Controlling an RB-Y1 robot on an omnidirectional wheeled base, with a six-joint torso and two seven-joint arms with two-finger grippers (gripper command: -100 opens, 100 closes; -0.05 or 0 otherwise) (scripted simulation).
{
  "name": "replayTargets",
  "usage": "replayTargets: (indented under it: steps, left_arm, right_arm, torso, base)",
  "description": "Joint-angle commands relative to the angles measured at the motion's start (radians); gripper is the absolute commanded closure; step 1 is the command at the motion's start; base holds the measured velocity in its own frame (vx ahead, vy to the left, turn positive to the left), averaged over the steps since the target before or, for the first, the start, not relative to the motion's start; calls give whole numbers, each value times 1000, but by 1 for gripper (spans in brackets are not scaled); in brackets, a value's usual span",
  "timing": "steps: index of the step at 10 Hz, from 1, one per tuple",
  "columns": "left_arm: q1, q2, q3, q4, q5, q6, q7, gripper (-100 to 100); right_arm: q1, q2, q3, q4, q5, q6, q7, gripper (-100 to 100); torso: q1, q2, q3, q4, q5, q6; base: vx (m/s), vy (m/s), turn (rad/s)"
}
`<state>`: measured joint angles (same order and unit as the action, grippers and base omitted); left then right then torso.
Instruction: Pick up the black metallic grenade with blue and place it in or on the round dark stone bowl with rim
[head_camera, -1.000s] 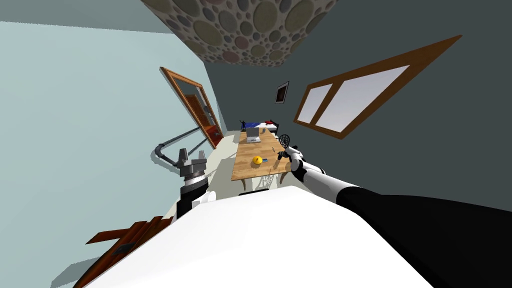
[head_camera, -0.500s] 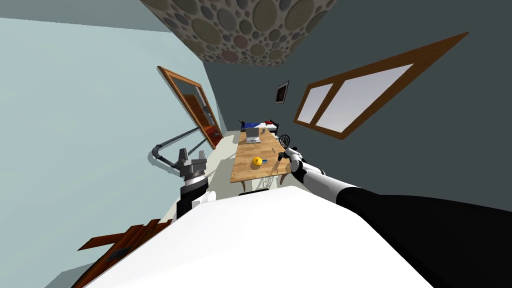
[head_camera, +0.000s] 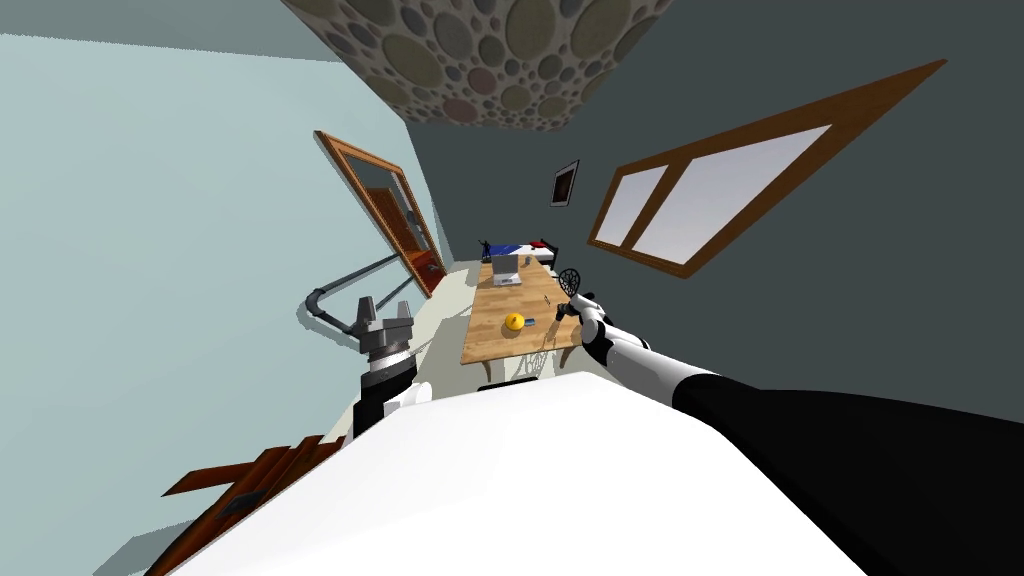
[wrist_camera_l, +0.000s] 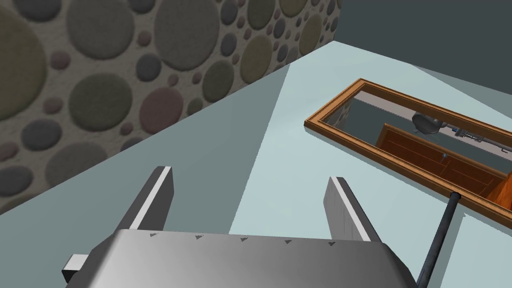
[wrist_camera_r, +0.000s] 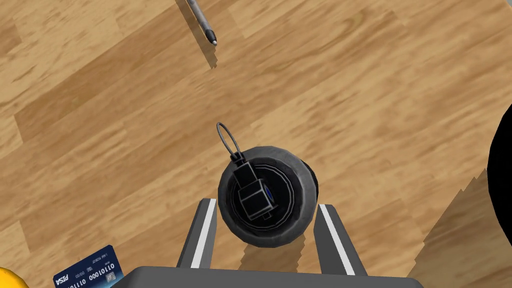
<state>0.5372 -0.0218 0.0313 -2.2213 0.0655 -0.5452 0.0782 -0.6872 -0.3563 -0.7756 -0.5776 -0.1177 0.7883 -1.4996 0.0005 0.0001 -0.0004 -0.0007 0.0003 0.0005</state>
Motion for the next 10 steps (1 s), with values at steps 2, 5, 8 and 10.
replayTargets:
  steps: [2, 5, 8, 10]
  left_arm:
    - [0, 0, 0, 0, 0, 0, 0, 0]
    - [0, 0, 0, 0, 0, 0, 0, 0]
    - [0, 0, 0, 0, 0, 0, 0, 0]
    - [0, 0, 0, 0, 0, 0, 0, 0]
  right_arm:
    - [-1, 0, 0, -3, 1, 6, -3, 0]
    - [-16, 15, 12, 17, 9, 44, -19, 100]
    - [-47, 26, 26, 31, 17, 90, -38, 100]
    - [-47, 26, 26, 31, 17, 90, -38, 100]
  torso:
    - [0, 0, 0, 0, 0, 0]
    - [0, 10, 3, -5, -4, 5]
    - [-5, 7, -1, -8, -6, 7]
    - [-6, 8, 0, -9, -7, 8]
  base:
    - [-19, 5, 3]
    - [-160, 33, -117]
    - [-134, -2, -100]
    - [-92, 4, -48]
